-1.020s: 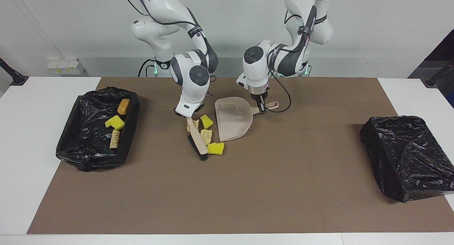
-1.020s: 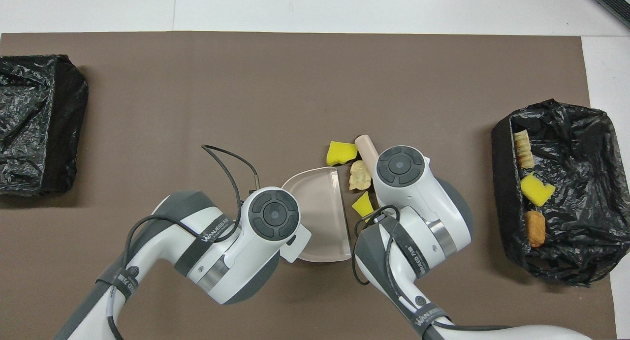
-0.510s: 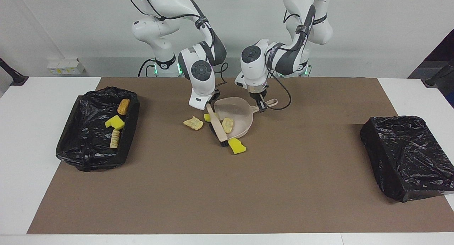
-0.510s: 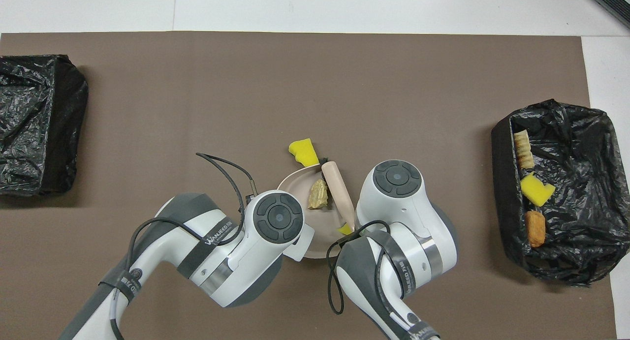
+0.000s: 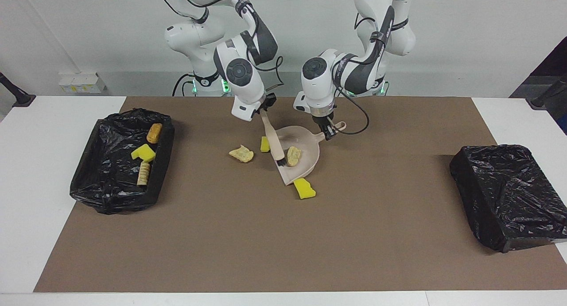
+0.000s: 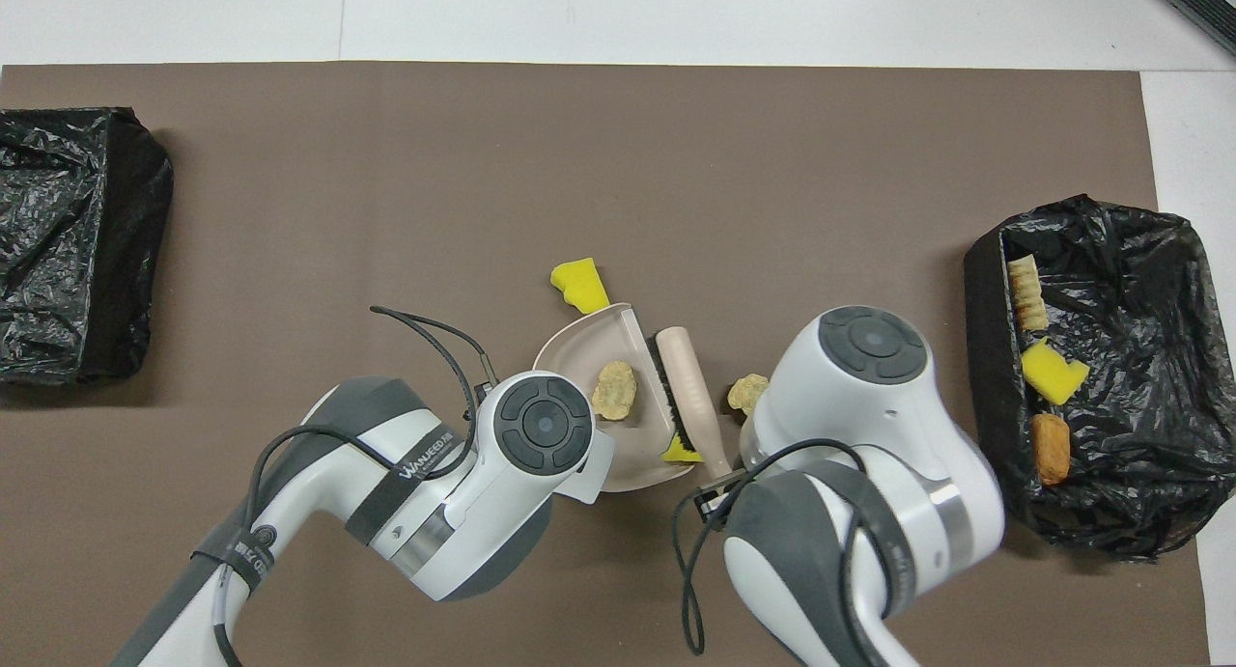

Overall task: Sweep and dump trash in bin
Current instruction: 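Sweep the sponge pieces and scraps into the dustpan with the right gripper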

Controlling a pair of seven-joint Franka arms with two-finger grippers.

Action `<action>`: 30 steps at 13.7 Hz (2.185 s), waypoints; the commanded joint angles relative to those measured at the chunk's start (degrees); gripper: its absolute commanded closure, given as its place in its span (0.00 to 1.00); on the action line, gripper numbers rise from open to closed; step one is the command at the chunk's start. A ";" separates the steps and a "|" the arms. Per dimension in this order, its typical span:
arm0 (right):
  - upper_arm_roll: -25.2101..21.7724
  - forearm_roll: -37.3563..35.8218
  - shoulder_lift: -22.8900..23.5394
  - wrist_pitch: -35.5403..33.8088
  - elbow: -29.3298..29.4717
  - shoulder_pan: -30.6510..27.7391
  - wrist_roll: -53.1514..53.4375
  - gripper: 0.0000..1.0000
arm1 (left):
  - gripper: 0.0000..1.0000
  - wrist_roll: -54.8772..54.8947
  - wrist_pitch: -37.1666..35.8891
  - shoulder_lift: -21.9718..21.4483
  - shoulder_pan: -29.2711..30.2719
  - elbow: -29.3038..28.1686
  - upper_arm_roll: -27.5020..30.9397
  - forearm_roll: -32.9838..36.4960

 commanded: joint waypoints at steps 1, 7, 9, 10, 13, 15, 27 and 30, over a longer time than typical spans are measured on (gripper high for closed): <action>0.10 -9.17 -3.55 -2.57 -2.18 -2.72 2.78 1.00 | 1.00 -1.31 -0.15 -0.99 -0.41 -0.62 0.36 0.69; 0.62 -20.90 -5.32 4.09 -13.78 -6.69 3.93 1.00 | 1.00 -1.75 -0.94 -1.16 -0.93 -0.62 0.45 0.61; 0.80 -18.89 -5.14 6.03 -15.81 -5.98 5.33 1.00 | 1.00 -1.66 -1.03 -1.25 -0.93 -0.71 0.36 0.69; 0.71 -14.70 -4.97 6.30 -16.08 -5.19 5.08 1.00 | 1.00 -1.66 -1.12 -1.34 -1.02 -0.71 0.36 0.69; 0.71 -1.35 -4.62 9.01 -16.08 -2.65 5.42 1.00 | 1.00 -1.66 -0.86 -1.34 -0.93 -0.71 0.36 0.61; 0.80 5.18 -3.13 13.05 -15.90 0.60 7.43 1.00 | 1.00 -1.57 -0.07 -1.34 -0.85 -0.89 0.36 0.61; 0.09 3.14 -6.28 -0.35 -3.79 4.40 1.39 1.00 | 1.00 6.85 0.02 -3.27 2.05 -0.89 0.36 0.43; 0.45 -6.98 -5.59 -0.56 -1.40 4.31 -5.53 1.00 | 1.00 9.76 0.55 -5.63 3.01 -0.98 0.36 -0.09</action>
